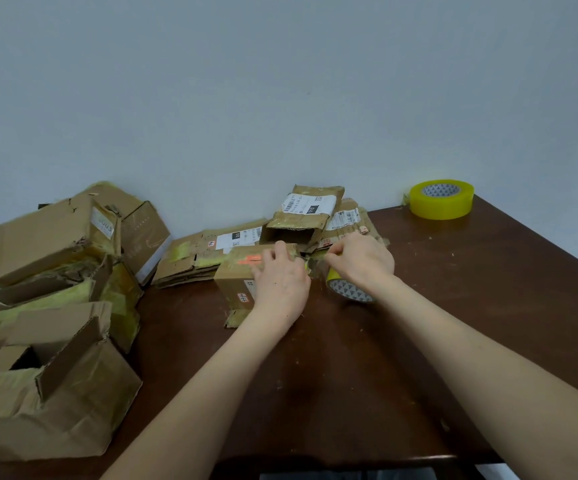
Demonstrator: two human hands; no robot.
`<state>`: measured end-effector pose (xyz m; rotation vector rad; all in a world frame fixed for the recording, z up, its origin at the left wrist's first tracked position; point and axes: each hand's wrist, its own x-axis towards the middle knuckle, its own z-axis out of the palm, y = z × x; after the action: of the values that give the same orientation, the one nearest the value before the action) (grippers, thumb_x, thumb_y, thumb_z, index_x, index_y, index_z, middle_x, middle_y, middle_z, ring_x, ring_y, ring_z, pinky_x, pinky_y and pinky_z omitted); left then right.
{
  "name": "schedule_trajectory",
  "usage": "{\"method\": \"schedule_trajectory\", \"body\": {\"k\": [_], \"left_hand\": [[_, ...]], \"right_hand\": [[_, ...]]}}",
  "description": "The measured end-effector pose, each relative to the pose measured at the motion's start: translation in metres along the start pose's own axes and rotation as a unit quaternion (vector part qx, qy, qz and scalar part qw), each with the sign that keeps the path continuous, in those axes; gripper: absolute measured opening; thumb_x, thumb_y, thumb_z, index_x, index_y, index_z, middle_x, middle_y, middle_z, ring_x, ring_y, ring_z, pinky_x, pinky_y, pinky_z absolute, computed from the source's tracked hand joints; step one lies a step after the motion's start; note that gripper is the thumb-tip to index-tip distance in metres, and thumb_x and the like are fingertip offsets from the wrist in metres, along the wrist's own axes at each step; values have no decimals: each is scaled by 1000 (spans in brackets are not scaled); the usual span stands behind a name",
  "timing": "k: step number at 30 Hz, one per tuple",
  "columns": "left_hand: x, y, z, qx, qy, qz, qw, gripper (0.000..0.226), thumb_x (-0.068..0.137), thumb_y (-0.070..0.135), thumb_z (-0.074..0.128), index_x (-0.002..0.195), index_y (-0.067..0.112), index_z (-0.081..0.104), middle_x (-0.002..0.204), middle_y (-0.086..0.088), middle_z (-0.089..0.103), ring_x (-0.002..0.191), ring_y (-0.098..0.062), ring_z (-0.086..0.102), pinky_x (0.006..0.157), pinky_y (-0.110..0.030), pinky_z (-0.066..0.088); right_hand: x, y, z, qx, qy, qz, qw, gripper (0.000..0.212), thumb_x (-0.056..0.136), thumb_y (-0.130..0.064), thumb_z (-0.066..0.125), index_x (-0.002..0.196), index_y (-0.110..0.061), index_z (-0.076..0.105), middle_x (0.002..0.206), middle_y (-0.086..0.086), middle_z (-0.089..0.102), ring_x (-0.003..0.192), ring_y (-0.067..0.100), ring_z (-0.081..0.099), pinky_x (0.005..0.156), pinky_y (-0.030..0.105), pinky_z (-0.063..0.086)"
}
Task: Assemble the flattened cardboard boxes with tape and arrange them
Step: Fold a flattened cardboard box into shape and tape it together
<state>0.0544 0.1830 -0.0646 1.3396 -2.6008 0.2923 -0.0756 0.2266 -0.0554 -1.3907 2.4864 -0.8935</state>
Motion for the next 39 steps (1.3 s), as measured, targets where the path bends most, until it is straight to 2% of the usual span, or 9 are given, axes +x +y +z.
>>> {"method": "schedule_trajectory", "body": {"k": [5,11,13,16,21,27,32,35,39], "left_hand": [[1,1,1,28,-14,8,999,31,99,33,41,113,12,59,132,-12,31,122,-33,33,106,-59,29],[-20,11,4,82,122,97,984,35,92,38,47,99,11,68,116,-8,50,110,-26,44,91,-38,38],[-29,21,9,85,54,129,987,38,94,40,44,106,11,66,117,-6,50,112,-25,44,88,-35,39],[-33,25,15,49,-25,104,993,42,95,48,46,113,14,63,116,-3,51,108,-21,50,80,-34,45],[-6,35,-15,-186,267,166,931,25,84,30,68,107,19,69,96,2,61,88,-17,60,61,-27,47],[11,65,-28,-216,118,124,961,29,87,39,62,112,28,70,102,2,66,103,-19,56,79,-32,45],[14,84,-37,-399,34,55,915,18,80,24,73,98,21,77,93,0,74,92,-10,64,83,-21,46],[20,97,-39,-378,26,40,925,15,83,18,66,93,16,77,92,-2,74,91,-14,64,77,-19,44],[30,111,-40,-365,59,40,928,13,84,21,64,86,19,77,89,-2,73,94,-22,62,83,-35,49]], "right_hand": [[2,16,-16,29,25,16,999,24,91,-33,53,102,-37,74,108,-5,70,91,23,61,71,29,49],[2,37,-26,173,59,51,982,16,88,-37,61,83,-32,75,114,-7,70,93,19,63,79,35,53],[0,39,-28,233,68,58,968,21,85,-35,65,64,-34,69,109,-7,71,90,19,65,79,42,57],[-6,43,-32,220,81,48,971,18,85,-37,64,69,-34,68,108,-7,71,93,17,63,79,37,55],[-16,51,-39,168,99,41,980,22,86,-45,60,99,-35,74,110,-3,71,103,23,62,83,37,51],[-32,57,-50,119,109,15,987,23,90,-47,55,100,-38,72,105,-2,71,102,24,62,75,31,45],[-40,71,-57,105,106,-15,989,19,94,-43,50,92,-37,68,97,-2,71,97,23,62,77,37,49],[-42,79,-58,143,91,-7,986,22,91,-46,56,93,-28,67,102,-2,70,102,21,60,84,38,48],[-44,83,-60,226,73,15,971,36,78,-40,75,107,-22,64,105,-3,67,104,16,59,84,31,46]]}}
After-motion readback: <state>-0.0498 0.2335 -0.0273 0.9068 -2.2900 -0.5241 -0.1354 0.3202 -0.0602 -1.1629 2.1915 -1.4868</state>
